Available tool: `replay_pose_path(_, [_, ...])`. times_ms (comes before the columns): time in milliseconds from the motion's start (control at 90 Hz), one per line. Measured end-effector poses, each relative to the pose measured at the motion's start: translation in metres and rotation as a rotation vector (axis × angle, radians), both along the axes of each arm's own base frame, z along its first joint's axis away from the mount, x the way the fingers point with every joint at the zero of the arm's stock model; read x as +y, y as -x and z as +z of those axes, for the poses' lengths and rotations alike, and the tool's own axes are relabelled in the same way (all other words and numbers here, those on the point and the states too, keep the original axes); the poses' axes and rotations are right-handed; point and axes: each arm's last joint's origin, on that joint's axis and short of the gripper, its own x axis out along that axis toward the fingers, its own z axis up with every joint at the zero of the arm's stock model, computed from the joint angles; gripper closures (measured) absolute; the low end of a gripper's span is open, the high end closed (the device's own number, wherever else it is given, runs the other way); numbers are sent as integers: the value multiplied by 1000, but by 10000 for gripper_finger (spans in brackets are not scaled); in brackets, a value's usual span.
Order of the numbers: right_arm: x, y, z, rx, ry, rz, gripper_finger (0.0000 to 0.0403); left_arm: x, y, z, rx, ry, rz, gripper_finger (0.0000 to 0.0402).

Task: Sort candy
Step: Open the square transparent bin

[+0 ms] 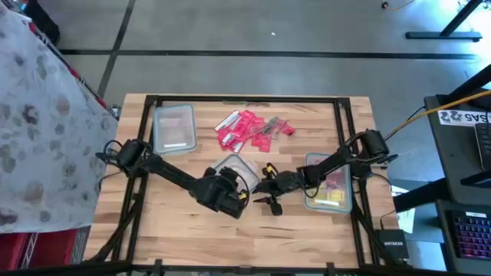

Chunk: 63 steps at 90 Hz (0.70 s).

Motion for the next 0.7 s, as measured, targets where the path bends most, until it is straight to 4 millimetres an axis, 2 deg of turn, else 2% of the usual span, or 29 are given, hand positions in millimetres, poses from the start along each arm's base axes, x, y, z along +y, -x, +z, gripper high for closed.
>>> replay_pose_path(111, [-2, 1, -2, 8, 30, -86, 253, -6, -2, 0, -41, 32, -13, 402])
replay_pose_path(267, [-4, 0, -1, 0, 58, -114, 253, -15, 1, -3, -59, 31, -2, 402])
replay_pose_path(700, [-5, 4, -2, -33, 102, -73, 253, -18, 2, -9, -48, -10, -8, 402])
